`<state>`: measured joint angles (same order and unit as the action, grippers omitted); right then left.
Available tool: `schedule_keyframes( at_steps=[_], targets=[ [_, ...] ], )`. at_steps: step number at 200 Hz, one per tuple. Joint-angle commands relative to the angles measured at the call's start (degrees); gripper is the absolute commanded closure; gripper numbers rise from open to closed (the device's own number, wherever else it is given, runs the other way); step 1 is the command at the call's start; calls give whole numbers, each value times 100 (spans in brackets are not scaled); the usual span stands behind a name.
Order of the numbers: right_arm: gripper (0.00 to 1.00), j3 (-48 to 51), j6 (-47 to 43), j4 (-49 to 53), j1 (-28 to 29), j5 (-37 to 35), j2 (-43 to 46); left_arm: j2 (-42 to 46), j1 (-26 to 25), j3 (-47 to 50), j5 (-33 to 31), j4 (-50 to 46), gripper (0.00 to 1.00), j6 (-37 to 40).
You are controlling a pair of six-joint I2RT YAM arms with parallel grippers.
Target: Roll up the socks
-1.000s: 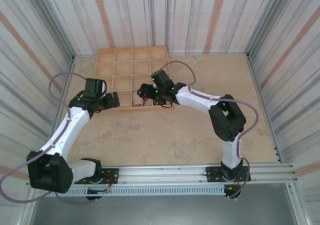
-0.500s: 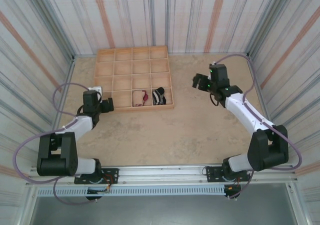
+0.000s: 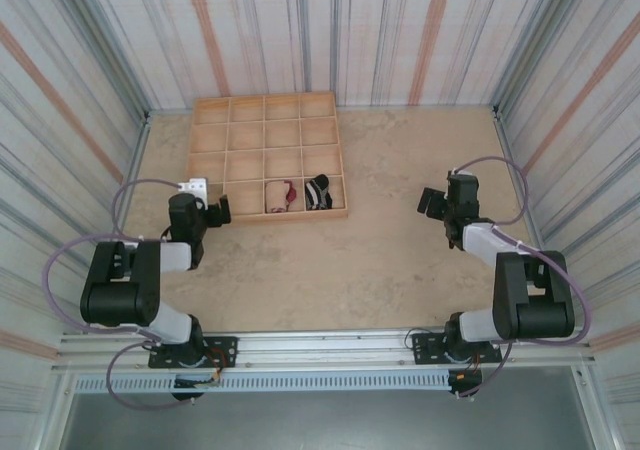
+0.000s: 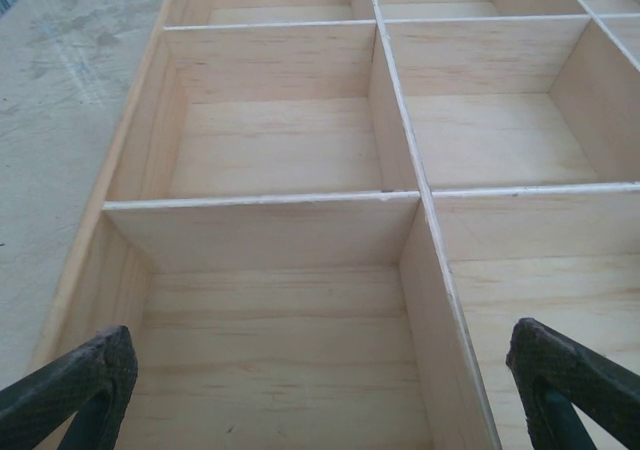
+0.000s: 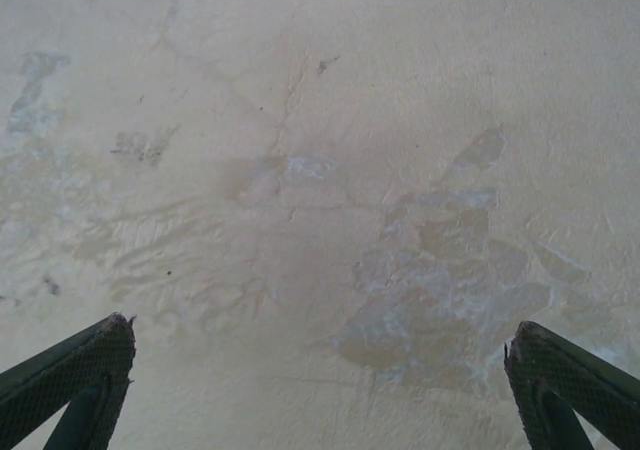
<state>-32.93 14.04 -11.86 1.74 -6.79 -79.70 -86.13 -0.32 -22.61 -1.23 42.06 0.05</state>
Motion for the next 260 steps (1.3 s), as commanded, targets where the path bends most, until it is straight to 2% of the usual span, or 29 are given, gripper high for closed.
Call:
schedule_keyframes(
  at_steps=[1,37,60,70,92,117,121,136,152,165,177,260],
  targets=[
    [1,266,-428,-1314,-47,-214,-157,-9,32,20,142,487,1,187],
    [1,961,-755,-2328,-22,-74,205,-9,-39,-6,9,445,1,226],
    [1,1868,-966,-4067,-95,-77,345,-20,-56,-24,-11,425,1,247],
    [1,2035,-915,-4536,-163,-61,201,-18,-58,-24,-9,418,1,250],
    [1,1944,-1043,-4649,-142,228,-180,-20,-65,-26,-26,417,1,252],
    [1,1818,-1197,-5424,-17,19,-1057,-18,-66,-32,-26,417,1,256],
    [1,1741,-1196,-5304,6,-64,-1053,-18,-65,-25,-30,417,1,255],
    [1,1140,-1014,-3717,-119,73,-838,-19,-76,-33,-37,408,1,265],
    [1,1054,-774,-3574,-462,572,-847,-21,-84,-33,-52,400,1,267],
    [1,1109,-775,-3800,-445,513,-909,-27,-90,-33,-58,408,1,273],
    [1,1033,-814,-3539,-404,479,-854,-22,-83,-33,-59,404,1,276],
    [1,1030,-843,-3571,-393,503,-871,-26,-90,-33,-61,399,1,274]
  ],
)
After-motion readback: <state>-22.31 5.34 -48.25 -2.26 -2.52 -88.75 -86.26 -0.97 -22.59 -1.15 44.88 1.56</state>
